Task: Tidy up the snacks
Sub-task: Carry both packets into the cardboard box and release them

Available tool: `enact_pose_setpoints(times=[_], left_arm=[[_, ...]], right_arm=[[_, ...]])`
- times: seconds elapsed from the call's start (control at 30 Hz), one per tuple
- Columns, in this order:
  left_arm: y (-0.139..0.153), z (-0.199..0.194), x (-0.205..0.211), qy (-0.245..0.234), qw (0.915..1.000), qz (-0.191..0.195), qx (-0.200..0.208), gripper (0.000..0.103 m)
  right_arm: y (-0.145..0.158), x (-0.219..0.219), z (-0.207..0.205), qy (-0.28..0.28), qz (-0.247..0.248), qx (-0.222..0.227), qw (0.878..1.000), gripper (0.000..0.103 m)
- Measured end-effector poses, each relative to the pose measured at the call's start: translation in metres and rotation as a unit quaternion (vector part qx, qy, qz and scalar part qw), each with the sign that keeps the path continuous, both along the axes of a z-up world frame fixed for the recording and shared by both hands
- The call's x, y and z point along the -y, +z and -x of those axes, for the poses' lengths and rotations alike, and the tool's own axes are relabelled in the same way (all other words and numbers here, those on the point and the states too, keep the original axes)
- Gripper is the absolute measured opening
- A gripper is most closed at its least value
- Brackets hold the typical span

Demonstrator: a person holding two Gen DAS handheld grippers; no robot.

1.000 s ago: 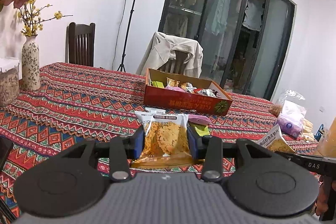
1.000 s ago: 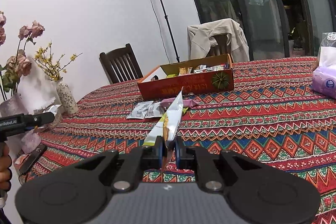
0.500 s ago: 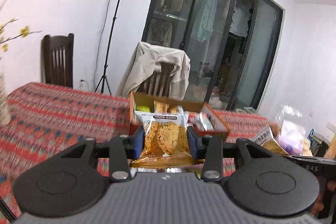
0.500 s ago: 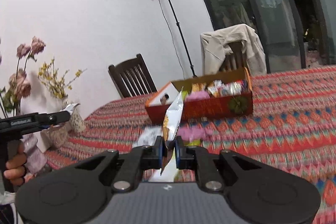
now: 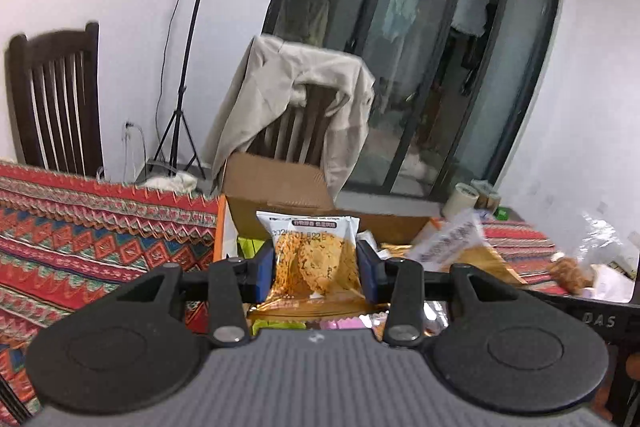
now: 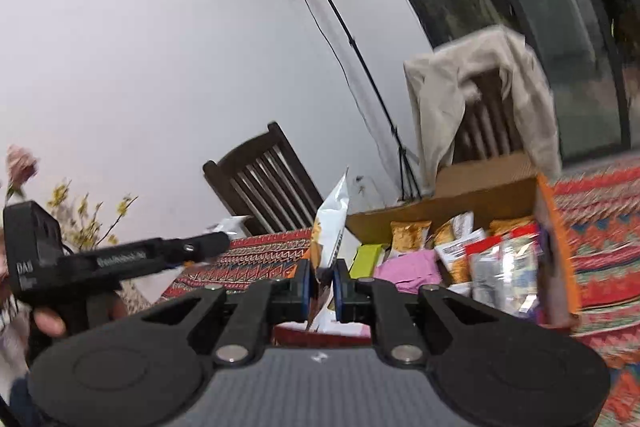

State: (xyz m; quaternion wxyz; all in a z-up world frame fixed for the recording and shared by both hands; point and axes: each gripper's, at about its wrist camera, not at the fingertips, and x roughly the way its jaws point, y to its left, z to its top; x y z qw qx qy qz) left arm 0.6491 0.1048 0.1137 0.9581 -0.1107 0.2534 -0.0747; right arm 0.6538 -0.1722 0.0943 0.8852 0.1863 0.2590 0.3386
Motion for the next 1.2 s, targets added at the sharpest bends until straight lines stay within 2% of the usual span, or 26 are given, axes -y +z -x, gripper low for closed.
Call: enact_pose_setpoints(times=[0.17,0.33,0.47,0.53,0.57,0.6,0.63,0.7,0.77,0.9,0.97,1.1,1.2], left_arm=[[-0.043,-0.042,0.004,0.002,0.9988,-0.01,-0.048,0.042],[-0.072,-0.054,0.004,0.005,0.997,-0.026,-0.072,0.043],[-0.088,-0.061,0.005,0.014,0.995,-0.036,-0.092,0.048],[-0.084,-0.058,0.002,0.009,0.9954,-0.036,-0.089,0.054],[-0.081,-0.056,0.0,0.008,0.9954,-0.03,-0.091,0.062],[-0.075,-0.052,-0.001,0.008,0.9956,-0.028,-0.089,0.07],[-0.069,-0.047,-0.001,0.01,0.9961,-0.031,-0.082,0.071],[-0.057,-0.037,-0.002,0.01,0.9964,-0.046,-0.071,0.072],[-0.042,-0.026,-0.003,0.009,0.9965,-0.052,-0.064,0.072],[-0.01,0.003,-0.003,0.006,0.997,-0.056,-0.053,0.084],[0.005,0.023,0.0,-0.002,0.9967,-0.067,-0.045,0.085],[0.03,0.077,0.007,-0.012,0.9947,-0.099,-0.026,0.097],[0.046,0.131,0.013,-0.025,0.9927,-0.118,0.013,0.103]], right_arm=[[-0.043,-0.045,-0.053,0.023,0.009,-0.067,0.997,0.011],[-0.082,-0.069,-0.072,0.037,0.02,-0.118,0.992,0.011],[-0.086,-0.082,-0.07,0.039,0.063,-0.113,0.991,0.015],[-0.084,-0.087,-0.069,0.038,0.092,-0.113,0.989,0.018],[-0.081,-0.088,-0.068,0.038,0.104,-0.107,0.988,0.022],[-0.076,-0.089,-0.064,0.031,0.122,-0.095,0.987,0.034],[-0.071,-0.088,-0.059,0.024,0.14,-0.08,0.987,0.053],[-0.059,-0.082,-0.049,0.018,0.158,-0.052,0.986,0.071],[-0.045,-0.077,-0.036,0.018,0.174,-0.026,0.984,0.07],[-0.01,-0.067,-0.012,0.006,0.201,0.013,0.979,0.07],[0.012,-0.059,0.002,0.0,0.215,0.032,0.976,0.072],[0.053,-0.035,0.042,-0.008,0.23,0.062,0.971,0.088],[0.077,-0.013,0.075,-0.018,0.231,0.082,0.969,0.09]])
